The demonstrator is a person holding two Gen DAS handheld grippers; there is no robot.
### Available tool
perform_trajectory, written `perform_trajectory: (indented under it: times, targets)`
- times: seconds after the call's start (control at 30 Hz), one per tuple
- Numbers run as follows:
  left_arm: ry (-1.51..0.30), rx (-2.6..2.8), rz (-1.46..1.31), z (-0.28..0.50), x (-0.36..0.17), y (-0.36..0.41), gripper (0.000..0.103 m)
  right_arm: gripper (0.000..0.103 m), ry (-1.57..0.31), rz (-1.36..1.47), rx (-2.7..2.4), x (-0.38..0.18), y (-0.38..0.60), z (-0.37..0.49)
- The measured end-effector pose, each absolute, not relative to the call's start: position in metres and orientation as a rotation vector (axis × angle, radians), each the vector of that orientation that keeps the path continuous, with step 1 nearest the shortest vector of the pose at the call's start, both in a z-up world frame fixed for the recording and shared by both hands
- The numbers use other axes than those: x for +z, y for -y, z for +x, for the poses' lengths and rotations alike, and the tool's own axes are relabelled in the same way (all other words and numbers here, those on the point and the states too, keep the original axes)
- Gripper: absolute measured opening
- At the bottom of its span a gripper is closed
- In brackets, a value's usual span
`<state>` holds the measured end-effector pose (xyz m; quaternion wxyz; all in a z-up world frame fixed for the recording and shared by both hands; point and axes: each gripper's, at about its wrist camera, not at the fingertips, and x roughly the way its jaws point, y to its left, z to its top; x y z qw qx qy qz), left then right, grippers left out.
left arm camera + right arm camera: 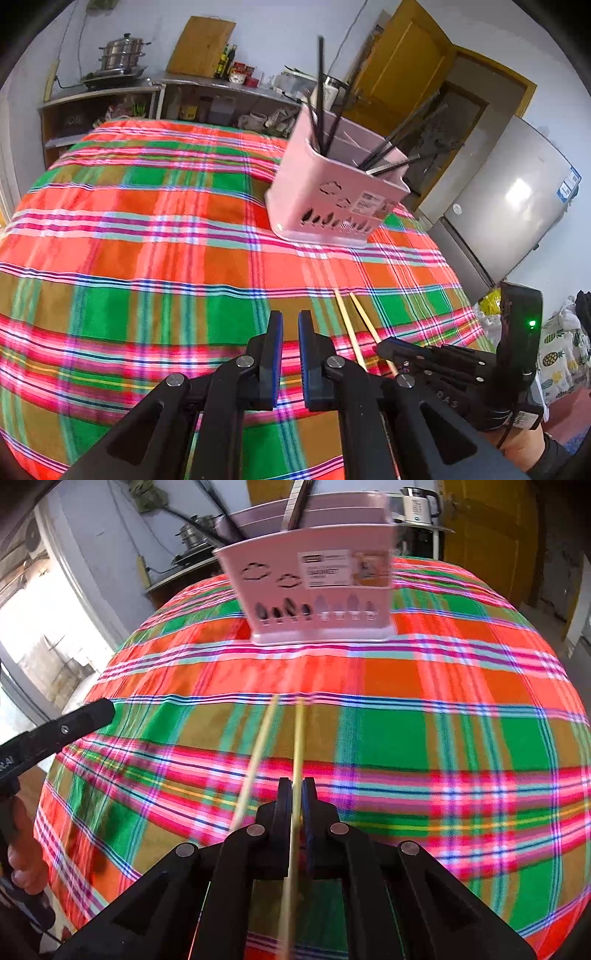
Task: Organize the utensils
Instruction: 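Close the left tool on a wooden chopstick while the right tool grasps another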
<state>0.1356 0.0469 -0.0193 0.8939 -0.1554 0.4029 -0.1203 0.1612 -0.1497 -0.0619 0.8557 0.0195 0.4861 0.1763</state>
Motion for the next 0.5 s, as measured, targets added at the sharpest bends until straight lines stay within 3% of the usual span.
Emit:
perform_trajectory:
  times: [0.23,0.37,0.5]
  targets:
    - [-0.922,-0.319,-0.299,0.160,-0.038,0.004,0.008,0.005,-1.017,0.097,0.311,-0.061,0.196,0.152]
    - [-0.964,-0.319,-0.257,0.177,-0.049,0.032,0.025,0.005,-1.014,0.130,0.268,-0.061,0.214,0.148]
    - [-1.009,-0.266,-0.203,0.191,-0.062,0.046,0.025,0.005,-1.012,0.163,0.242,-0.060,0.225,0.143]
